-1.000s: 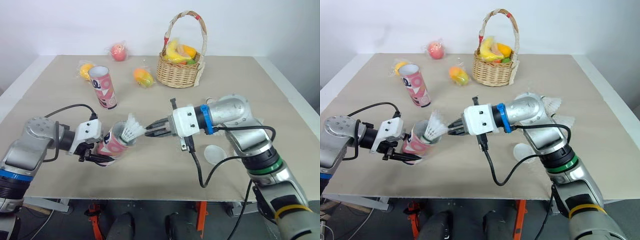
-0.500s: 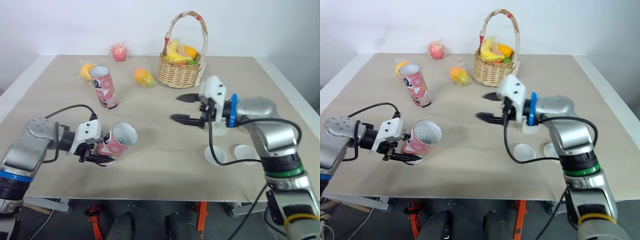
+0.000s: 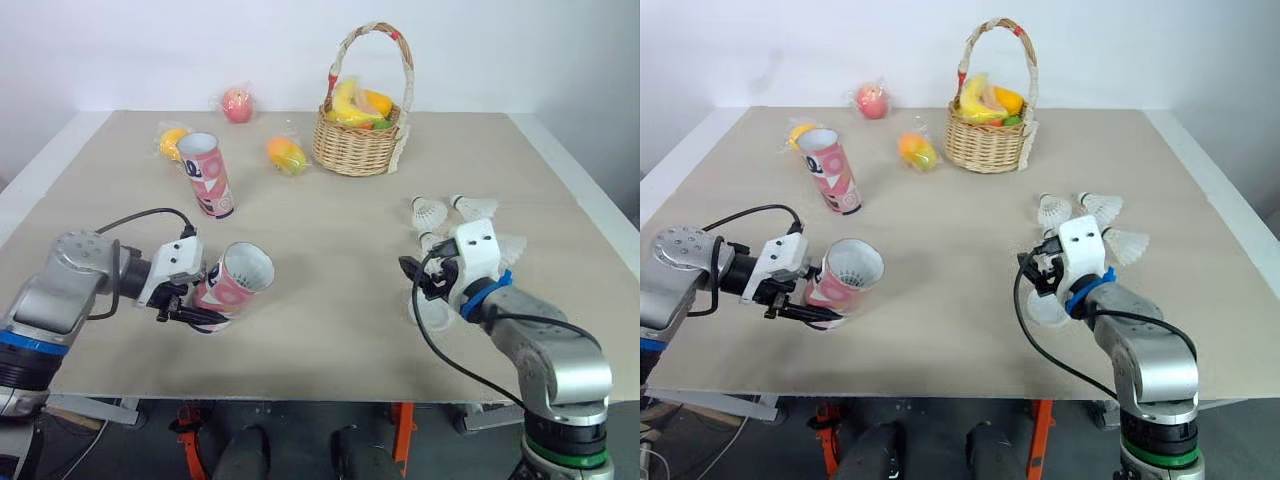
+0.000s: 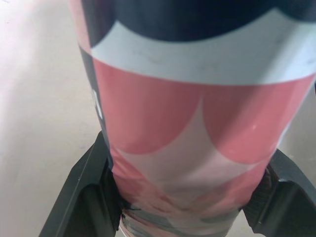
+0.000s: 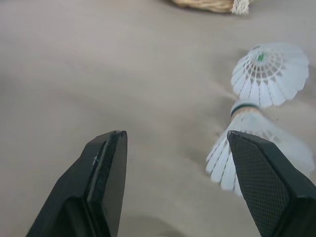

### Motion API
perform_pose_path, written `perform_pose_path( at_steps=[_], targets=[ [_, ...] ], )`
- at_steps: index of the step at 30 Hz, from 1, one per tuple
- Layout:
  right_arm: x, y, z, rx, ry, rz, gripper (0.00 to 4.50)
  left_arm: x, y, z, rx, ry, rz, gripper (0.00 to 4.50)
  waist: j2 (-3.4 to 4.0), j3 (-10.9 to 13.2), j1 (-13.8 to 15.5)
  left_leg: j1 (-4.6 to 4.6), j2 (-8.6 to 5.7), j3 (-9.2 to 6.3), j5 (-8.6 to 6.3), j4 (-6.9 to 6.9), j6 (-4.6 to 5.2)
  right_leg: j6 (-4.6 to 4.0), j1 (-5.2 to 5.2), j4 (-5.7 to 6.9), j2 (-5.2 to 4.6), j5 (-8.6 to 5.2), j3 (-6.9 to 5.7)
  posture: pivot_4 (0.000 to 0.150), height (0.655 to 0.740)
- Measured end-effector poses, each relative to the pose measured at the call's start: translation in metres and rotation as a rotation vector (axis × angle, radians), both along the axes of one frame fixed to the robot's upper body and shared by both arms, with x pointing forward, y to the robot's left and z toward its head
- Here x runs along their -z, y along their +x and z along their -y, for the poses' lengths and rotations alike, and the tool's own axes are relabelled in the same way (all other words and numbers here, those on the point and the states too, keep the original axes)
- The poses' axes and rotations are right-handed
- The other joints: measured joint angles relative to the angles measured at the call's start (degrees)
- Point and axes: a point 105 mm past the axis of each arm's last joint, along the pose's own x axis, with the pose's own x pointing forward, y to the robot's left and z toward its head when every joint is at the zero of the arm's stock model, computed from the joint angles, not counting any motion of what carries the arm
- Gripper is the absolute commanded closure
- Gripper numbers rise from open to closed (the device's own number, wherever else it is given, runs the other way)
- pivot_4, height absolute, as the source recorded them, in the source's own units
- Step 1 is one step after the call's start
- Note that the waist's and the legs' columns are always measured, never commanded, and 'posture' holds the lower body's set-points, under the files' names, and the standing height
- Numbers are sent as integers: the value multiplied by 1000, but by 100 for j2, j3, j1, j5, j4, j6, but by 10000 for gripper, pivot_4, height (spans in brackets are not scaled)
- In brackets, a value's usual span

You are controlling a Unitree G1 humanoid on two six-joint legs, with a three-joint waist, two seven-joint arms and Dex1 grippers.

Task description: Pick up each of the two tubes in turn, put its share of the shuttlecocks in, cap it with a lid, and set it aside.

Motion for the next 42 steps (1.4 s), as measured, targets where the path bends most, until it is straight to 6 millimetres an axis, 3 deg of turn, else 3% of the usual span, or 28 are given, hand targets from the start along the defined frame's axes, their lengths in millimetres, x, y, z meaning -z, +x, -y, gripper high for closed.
perform_pose_path(
  at_steps=[5, 16, 21, 24, 29, 30, 34, 37, 39, 42],
  targets=[
    [2, 2, 2, 30, -8, 9, 10178, 0, 0, 0, 11, 5, -1, 18165, -1, 0, 1, 0, 1, 0, 0, 2, 0, -1, 1, 0, 1, 0, 0, 1500, 7400],
    [33, 23, 16, 160, 1, -70, 10178, 0, 1, 0, 14, 8, 0, 18165, -1, -1, 1, -1, 2, -1, 0, 3, 1, -1, 1, 0, 4, 3, 0, 1500, 7400],
    [31, 37, 16, 182, -11, -38, 10178, -1, 1, 0, 12, 7, -2, 18165, -1, -1, 1, -2, 2, -3, 0, 2, 1, 7, 1, 0, 5, 7, -1, 1500, 7400],
    [38, 40, 15, 197, -19, -46, 17431, -1, 0, 1, 13, 7, -1, 18165, -1, -1, 2, -4, 1, -4, 0, 1, 1, 11, 0, 0, 4, 7, -1, 1500, 7400],
    [39, 44, 19, 216, -45, -21, 41437, 0, 0, 0, 8, 5, -1, 18165, -1, -1, 2, -3, 1, -4, 0, 2, 1, 10, 1, 0, 4, 7, 0, 1500, 7400],
    [39, 44, 20, 217, -48, -19, 44373, 0, 0, 0, 8, 5, -1, 18165, -1, -1, 2, -3, 1, -4, 0, 2, 1, 9, 0, 0, 4, 6, 0, 1500, 7400],
    [37, 41, 25, 212, -74, -11, 44373, 0, 0, 1, 6, 5, 2, 18165, -1, -1, 2, -3, 1, -4, 0, 2, 1, 9, 1, 0, 4, 6, 0, 1500, 7400],
    [23, 34, 25, 159, -109, 51, 44373, 0, 0, 1, 7, 4, 4, 18165, 1, 0, 6, -5, 0, -5, 0, 1, 1, 12, 0, 0, 4, 5, 0, 1500, 7400],
    [1, 28, 19, 66, -152, 145, 44373, 0, 0, 1, 7, 4, 5, 18165, 1, 0, 4, -4, 1, -3, 0, 2, 1, 11, 0, -1, 4, 5, 0, 1500, 7400],
    [-36, 17, -9, -183, -206, 300, 44373, 0, 0, 0, 6, 5, 2, 18165, 1, 0, 1, 2, 4, -2, 0, 3, 1, 5, 3, 0, 7, 3, 0, 1500, 7400]
  ],
)
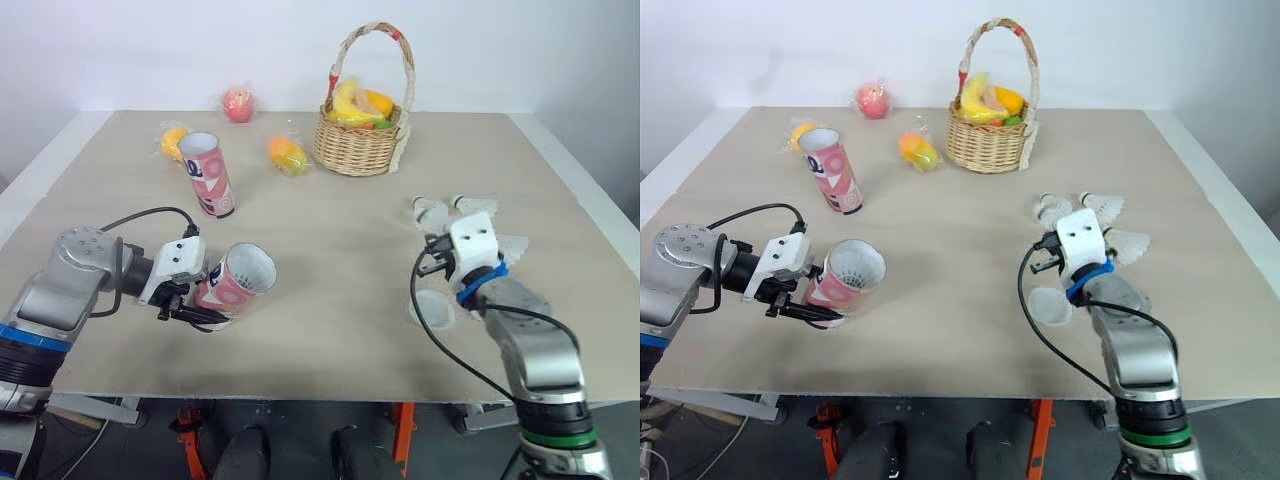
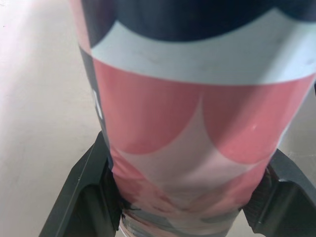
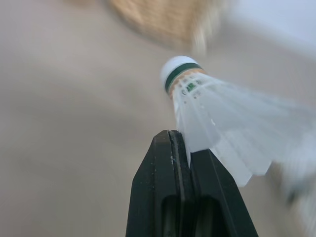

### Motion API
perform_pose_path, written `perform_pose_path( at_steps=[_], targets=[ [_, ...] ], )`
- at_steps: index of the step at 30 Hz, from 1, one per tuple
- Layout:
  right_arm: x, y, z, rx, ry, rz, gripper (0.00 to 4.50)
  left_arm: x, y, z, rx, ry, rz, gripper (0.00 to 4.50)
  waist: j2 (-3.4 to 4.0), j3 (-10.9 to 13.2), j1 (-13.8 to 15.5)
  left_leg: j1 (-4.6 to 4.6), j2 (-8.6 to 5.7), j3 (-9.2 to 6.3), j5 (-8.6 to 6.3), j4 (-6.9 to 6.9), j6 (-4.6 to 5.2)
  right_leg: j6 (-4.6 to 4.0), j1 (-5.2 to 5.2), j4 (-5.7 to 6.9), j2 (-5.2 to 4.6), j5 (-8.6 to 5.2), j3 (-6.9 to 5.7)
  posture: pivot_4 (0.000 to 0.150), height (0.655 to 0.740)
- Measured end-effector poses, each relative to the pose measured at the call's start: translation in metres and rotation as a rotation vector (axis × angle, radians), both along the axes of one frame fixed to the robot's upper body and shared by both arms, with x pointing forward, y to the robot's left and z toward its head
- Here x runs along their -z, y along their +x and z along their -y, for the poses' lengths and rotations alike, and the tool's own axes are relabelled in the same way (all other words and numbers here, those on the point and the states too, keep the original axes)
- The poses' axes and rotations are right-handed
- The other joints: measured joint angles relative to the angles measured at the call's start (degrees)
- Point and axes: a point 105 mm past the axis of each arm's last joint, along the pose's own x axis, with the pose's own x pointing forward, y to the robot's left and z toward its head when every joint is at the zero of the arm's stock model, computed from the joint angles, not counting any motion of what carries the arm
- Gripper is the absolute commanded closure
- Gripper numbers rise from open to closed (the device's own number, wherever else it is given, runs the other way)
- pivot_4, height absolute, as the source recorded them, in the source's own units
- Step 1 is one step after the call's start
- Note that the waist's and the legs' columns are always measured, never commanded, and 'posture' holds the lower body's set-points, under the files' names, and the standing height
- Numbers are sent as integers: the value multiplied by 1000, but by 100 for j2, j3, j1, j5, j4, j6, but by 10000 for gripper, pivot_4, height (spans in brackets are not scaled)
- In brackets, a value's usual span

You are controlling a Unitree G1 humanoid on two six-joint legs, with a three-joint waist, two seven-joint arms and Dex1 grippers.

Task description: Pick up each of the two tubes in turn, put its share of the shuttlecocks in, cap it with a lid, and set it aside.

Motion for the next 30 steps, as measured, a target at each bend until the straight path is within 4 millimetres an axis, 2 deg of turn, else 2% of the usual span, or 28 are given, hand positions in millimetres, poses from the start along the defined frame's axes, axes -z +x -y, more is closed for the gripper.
perform_pose_path(
  at_steps=[1, 3, 4, 8, 9, 14, 15, 18, 24, 27, 28, 29, 30],
  targets=[
    [-8, -3, -10, -76, -12, 20, 44373, 0, 0, 0, 0, 1, -1, 18165, 0, 0, -4, 3, 1, 1, 0, 0, 0, -5, 1, 0, 1, 1, 0, 1500, 7400],
    [-32, -18, -44, -310, -39, 81, 44373, 0, 1, 1, 5, 6, 1, 18165, 1, 0, -1, 5, 3, -5, 2, 1, 4, -9, 6, 0, 5, 3, -4, 1500, 7400],
    [-41, -36, -66, -486, -90, 113, 44373, 0, 2, 2, 12, 4, 2, 18165, 0, 0, 12, 4, 5, -7, 2, 1, 4, -10, 10, 0, 5, 0, -9, 1500, 7400],
    [-35, -75, -109, -904, -344, 124, 44373, -1, 6, 4, 29, 0, -7, 18165, 0, 1, 17, 3, 0, -2, 2, 10, 4, -3, 24, -7, -2, -10, -7, 1500, 7400],
    [-34, -77, -113, -953, -380, 130, 44373, -1, 6, 5, 33, 2, -7, 18165, 0, 1, 17, 3, 1, -1, 2, 15, 4, -2, 26, -9, -3, -9, -6, 1500, 7400],
    [-35, -63, -122, -1050, -534, 170, 44373, -1, 8, 6, 34, -3, -9, 18165, -3, 2, 20, 3, 2, 2, 2, 38, 4, -1, 43, -11, -9, -9, -9, 1500, 7400],
    [-36, -58, -129, -1085, -597, 195, 44373, -1, 8, 6, 33, -1, -11, 18165, -2, 2, 12, 5, 3, 8, 2, 38, 4, -1, 42, -11, -12, -9, -9, 1500, 7400],
    [-37, -55, -145, -1155, -678, 243, 44373, -1, 8, 6, 35, -2, -10, 18165, -2, 2, 22, 3, 4, -1, 2, 36, 4, -2, 42, -8, -11, -11, -19, 1500, 7400],
    [-28, -50, -158, -1230, -773, 262, 44373, -1, 7, 7, 36, -2, -9, 18165, -2, 2, 24, -2, 1, -3, 1, 36, 5, 2, 43, -6, -16, -16, -21, 1500, 7400],
    [-32, -49, -166, -1260, -779, 262, 34319, -1, 7, 6, 31, -2, -10, 18165, -2, 3, 20, 2, 4, -2, 1, 36, 5, -1, 42, -2, -15, -14, -21, 1500, 7400],
    [-34, -50, -169, -1270, -772, 263, 30191, -1, 7, 6, 31, -2, -9, 18165, -1, 3, 20, 2, 5, -3, 1, 36, 5, -2, 43, -1, -15, -14, -23, 1500, 7400],
    [-38, -53, -173, -1302, -743, 241, 24089, -1, 7, 6, 30, -2, -9, 18165, -1, 3, 21, 2, 5, -5, 1, 36, 5, -4, 43, 1, -15, -15, -24, 1500, 7400],
    [-43, -56, -175, -1331, -712, 221, 20699, -1, 7, 7, 30, -1, -7, 18165, -1, 3, 22, 2, 5, -9, 1, 36, 5, -5, 45, 1, -16, -16, -27, 1500, 7400]
  ],
)
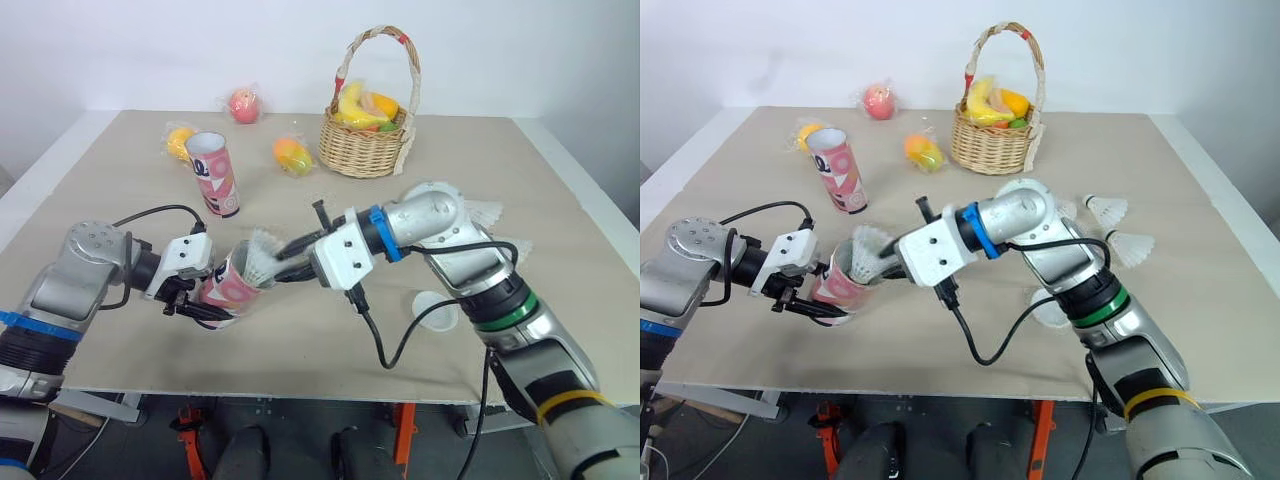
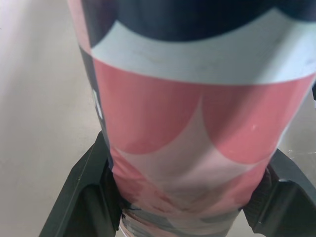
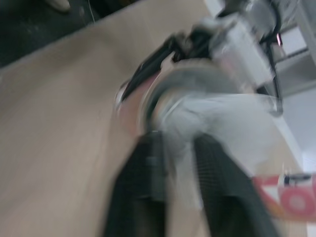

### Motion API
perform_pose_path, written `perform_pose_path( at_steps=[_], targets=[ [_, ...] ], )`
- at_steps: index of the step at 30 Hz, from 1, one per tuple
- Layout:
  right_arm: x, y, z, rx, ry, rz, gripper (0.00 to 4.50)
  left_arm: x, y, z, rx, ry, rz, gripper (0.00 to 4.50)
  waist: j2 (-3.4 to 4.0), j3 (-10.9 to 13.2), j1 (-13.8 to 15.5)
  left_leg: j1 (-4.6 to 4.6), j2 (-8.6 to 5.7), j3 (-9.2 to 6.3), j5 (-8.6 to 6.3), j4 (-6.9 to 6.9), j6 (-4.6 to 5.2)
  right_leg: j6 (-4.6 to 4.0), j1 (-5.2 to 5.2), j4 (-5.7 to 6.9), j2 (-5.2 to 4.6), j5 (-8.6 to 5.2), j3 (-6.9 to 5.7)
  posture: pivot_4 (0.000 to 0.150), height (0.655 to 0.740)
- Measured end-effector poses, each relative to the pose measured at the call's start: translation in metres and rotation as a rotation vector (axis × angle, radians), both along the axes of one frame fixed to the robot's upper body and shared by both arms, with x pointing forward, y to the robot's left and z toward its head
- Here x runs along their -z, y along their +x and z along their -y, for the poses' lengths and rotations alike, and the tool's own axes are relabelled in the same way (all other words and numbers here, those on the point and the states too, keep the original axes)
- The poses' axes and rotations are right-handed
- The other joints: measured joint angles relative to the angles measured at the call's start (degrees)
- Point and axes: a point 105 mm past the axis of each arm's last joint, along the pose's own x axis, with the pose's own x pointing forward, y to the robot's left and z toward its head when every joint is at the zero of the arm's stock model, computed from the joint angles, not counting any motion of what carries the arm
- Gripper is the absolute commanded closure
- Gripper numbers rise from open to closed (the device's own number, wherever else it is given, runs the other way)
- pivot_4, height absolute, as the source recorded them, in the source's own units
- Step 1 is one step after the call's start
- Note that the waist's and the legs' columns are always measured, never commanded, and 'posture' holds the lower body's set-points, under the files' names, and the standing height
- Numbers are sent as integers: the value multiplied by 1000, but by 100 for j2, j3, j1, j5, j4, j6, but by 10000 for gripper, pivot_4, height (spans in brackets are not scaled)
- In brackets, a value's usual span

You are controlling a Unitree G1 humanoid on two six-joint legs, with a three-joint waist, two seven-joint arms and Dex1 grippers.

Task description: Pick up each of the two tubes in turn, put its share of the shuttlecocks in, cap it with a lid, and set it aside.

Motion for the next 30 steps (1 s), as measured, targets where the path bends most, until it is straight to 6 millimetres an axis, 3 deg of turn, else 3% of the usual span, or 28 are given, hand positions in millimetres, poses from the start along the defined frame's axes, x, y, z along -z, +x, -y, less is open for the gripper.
perform_pose_path(
  at_steps=[4, 10, 12, 18, 20, 25, 30],
  targets=[
    [-18, -5, 4, -4, 70, -173, 5651, 0, -1, 1, 2, -1, 1, 18165, 0, 0, 0, -1, 0, -1, 0, 0, 0, -1, 1, 1, -19, -1, -4, 1500, 7400],
    [-49, -1, 14, 71, 226, -456, 5651, 0, -1, 1, 2, -2, 1, 18165, 0, 0, -1, -2, -3, 0, 0, -1, 0, -7, 1, 1, -31, 0, -16, 1500, 7400],
    [-55, 6, 15, 139, 277, -520, 10703, 0, -1, 1, 1, -2, 1, 18165, 0, 0, -2, 0, -3, 3, 0, -2, 0, -7, -1, 1, -32, -1, -17, 1500, 7400],
    [-37, 11, 8, 240, 231, -646, 36809, 0, -1, 1, 4, -3, 2, 18165, 0, 0, -2, -5, -9, 3, -1, -5, 2, 1, -3, 0, -33, -10, -18, 1500, 7400],
    [-33, 11, 4, 241, 215, -648, 42712, 0, -1, 1, 5, -2, 2, 18165, 1, 0, -2, -5, -13, 5, -2, -6, 2, 2, -5, 0, -33, -10, -17, 1500, 7400],
    [-22, 10, -7, 232, 157, -616, 43962, 0, -1, 1, 3, -2, 3, 18165, 1, 0, -3, -5, -15, 3, -2, -6, 2, 2, -4, 0, -32, -10, -20, 1500, 7400],
    [3, 16, -33, 261, 18, -499, 43962, 0, -1, -1, -5, -7, 5, 18165, 1, 0, -7, -7, -10, 1, -2, -6, 2, -2, -8, 0, -26, -9, -26, 1500, 7400]
  ],
)
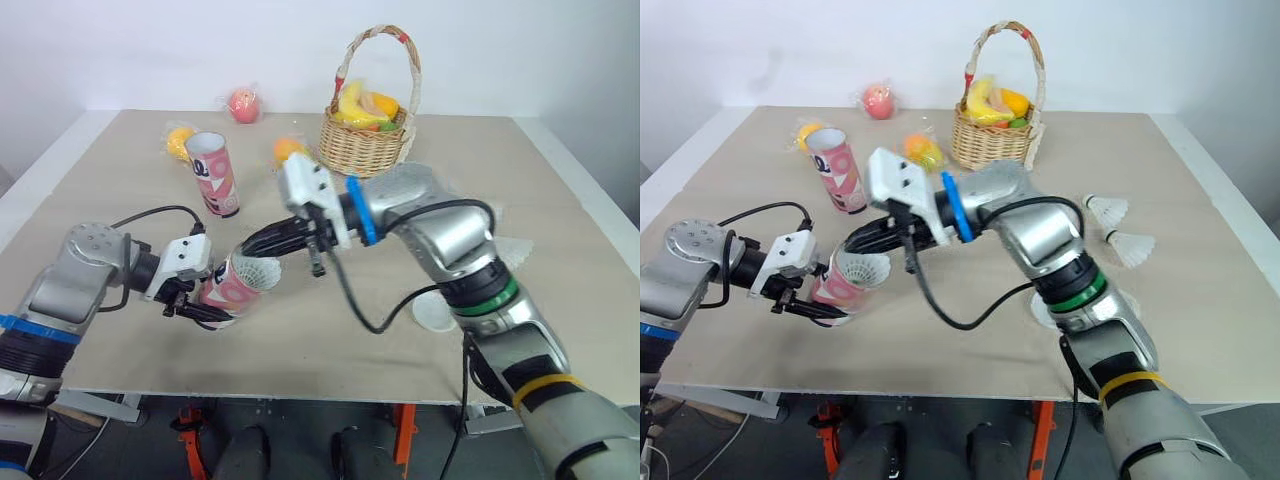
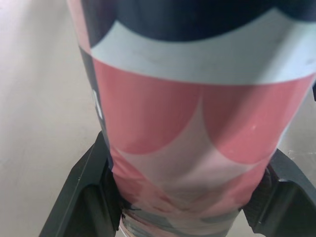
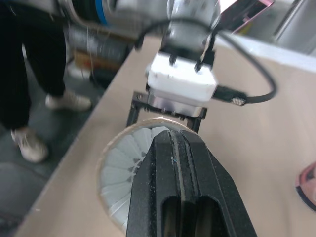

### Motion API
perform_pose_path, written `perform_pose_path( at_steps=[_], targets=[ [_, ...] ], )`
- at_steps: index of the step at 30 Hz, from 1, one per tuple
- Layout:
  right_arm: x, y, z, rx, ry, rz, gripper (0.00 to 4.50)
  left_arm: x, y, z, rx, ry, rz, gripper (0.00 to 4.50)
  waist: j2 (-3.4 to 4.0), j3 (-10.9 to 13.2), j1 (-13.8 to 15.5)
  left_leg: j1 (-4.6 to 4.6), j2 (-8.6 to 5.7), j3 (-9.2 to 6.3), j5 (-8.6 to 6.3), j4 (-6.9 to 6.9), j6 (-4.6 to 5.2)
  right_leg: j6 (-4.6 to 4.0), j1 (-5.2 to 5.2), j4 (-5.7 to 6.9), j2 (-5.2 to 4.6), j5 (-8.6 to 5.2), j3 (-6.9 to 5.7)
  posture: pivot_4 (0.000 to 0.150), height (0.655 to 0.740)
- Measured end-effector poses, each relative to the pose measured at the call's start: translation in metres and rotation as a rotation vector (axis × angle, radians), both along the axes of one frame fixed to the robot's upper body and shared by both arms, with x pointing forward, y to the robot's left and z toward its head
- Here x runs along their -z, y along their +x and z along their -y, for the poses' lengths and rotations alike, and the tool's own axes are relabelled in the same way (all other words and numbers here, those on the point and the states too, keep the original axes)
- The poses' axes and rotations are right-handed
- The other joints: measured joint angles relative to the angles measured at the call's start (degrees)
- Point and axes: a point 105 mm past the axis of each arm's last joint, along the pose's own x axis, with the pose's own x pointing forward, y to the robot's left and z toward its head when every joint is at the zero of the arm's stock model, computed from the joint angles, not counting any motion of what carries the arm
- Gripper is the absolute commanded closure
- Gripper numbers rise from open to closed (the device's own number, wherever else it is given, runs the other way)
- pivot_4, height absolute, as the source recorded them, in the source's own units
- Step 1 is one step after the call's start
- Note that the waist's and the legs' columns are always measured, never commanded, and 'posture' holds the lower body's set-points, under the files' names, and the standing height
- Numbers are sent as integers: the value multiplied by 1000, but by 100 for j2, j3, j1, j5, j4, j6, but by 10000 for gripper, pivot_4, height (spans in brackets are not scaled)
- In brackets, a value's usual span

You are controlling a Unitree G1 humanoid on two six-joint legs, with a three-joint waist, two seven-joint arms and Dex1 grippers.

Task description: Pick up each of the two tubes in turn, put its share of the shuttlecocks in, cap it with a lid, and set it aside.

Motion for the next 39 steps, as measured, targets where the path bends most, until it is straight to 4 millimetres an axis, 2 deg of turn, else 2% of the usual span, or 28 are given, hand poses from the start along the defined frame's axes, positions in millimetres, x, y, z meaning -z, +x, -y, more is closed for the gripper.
perform_pose_path(
  at_steps=[3, 5, 8, 10, 13, 18, 23, 26, 29, 30, 32, 34, 39],
  targets=[
    [24, 5, 0, -18, -159, 58, 43962, 0, 0, 1, 0, -3, 2, 18165, 0, 0, 2, -4, -4, 0, 0, 0, 0, 4, 0, -2, -4, -3, 0, 1500, 7400],
    [29, 1, 0, -64, -232, 82, 43962, 0, -1, 3, 10, -1, 8, 18165, 0, 0, -7, -3, -5, 9, -1, 0, 0, 6, -2, -2, -7, -3, 5, 1500, 7400],
    [32, -2, -6, -100, -293, 103, 43962, 0, -1, 2, 4, -2, 9, 18165, 1, 0, -10, 1, 2, 0, -2, -3, 1, 7, -1, 1, -1, 1, -6, 1500, 7400],
    [35, -1, -22, -104, -305, 83, 43962, 0, -1, 1, -2, -3, 10, 18165, 1, 0, -10, 2, 7, -7, -1, -6, 1, -9, -2, 4, 6, -2, -14, 1500, 7400],
    [35, 3, -35, -83, -337, 31, 43962, 0, -1, -2, -14, -7, 5, 18165, 1, 1, -10, 5, 10, -10, -1, -7, 1, -16, 0, 6, 7, -1, -21, 1500, 7400],
    [31, 9, -48, -31, -317, -58, 43962, 3, -2, -7, -41, -3, -16, 18165, -1, -2, -38, 34, 20, -5, -1, -29, 1, -39, 12, 6, 11, 0, -26, 1500, 7400],
    [31, 11, -48, -21, -307, -87, 43962, 4, -2, -8, -47, -2, -17, 18165, 1, -1, -49, 38, 56, -11, -1, -36, 1, -62, 11, 8, 54, 3, -29, 1500, 7400],
    [27, 14, -38, -26, -316, -110, 43962, 3, -1, -5, -40, -9, -8, 18165, 5, 1, -4, 27, 64, -8, 0, -35, 0, -61, 9, 8, 58, -2, -32, 1500, 7400],
    [4, 15, -21, -45, -300, -102, 43962, 1, -1, -2, -28, -16, 2, 18165, 4, 2, 21, 5, 64, 3, 0, -27, -1, -37, 10, 4, 38, -17, -43, 1500, 7400],
    [-2, 14, -13, -55, -296, -94, 43962, 1, -1, -1, -25, -16, 4, 18165, 3, 1, 24, 3, 58, 4, 0, -27, -2, -27, 11, 3, 29, -17, -43, 1500, 7400],
    [-14, 11, 14, -79, -312, -46, 43962, 0, -2, 2, -13, -18, 9, 18165, 3, 1, 39, -10, 33, 0, -1, -27, -2, -10, 8, 1, -2, -8, -51, 1500, 7400],
    [-25, 15, 39, -33, -285, -21, 43962, 0, -2, 2, -9, -24, 8, 18165, 4, 1, 35, -12, 3, 8, -2, -32, -2, -9, 6, 1, -32, -9, -52, 1500, 7400],
    [-45, 17, 70, 37, -158, -8, 43962, -2, -2, 9, -16, -98, 9, 18165, 0, 6, 18, -18, -5, 3, -2, -33, -2, -5, 8, 0, -42, -13, -61, 1500, 7400]
  ],
)
